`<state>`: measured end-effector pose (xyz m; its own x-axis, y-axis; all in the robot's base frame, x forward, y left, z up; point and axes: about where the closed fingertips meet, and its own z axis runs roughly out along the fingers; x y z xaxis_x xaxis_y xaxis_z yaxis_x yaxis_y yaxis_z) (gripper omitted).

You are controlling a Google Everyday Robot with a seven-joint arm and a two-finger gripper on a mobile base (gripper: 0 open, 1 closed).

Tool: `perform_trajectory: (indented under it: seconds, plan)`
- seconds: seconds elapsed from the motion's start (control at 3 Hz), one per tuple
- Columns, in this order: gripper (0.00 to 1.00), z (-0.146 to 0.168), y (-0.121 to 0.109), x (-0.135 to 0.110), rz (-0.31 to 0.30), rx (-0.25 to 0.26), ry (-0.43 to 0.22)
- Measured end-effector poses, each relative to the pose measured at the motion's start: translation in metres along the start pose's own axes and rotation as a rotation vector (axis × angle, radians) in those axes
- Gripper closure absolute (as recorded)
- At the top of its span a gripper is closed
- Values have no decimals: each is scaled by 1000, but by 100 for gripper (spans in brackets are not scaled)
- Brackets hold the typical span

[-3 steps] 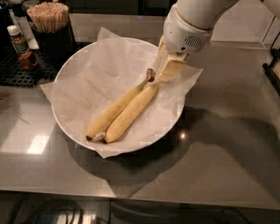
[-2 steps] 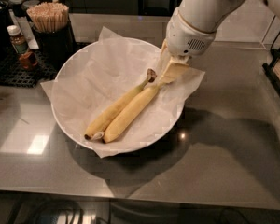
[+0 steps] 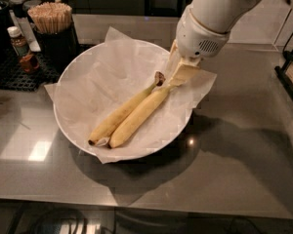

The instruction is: Pick banana from white bowl

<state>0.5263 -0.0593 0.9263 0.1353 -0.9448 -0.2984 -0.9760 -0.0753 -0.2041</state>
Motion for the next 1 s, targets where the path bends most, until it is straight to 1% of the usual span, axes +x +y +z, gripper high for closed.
perform_trajectory:
  seconds: [0.33, 0.67, 1.0]
  plan:
    - [100, -29, 0, -17, -47, 80, 19]
    - [100, -72, 7, -44, -128, 177, 49]
    - [100, -115, 29, -89, -272, 263, 74]
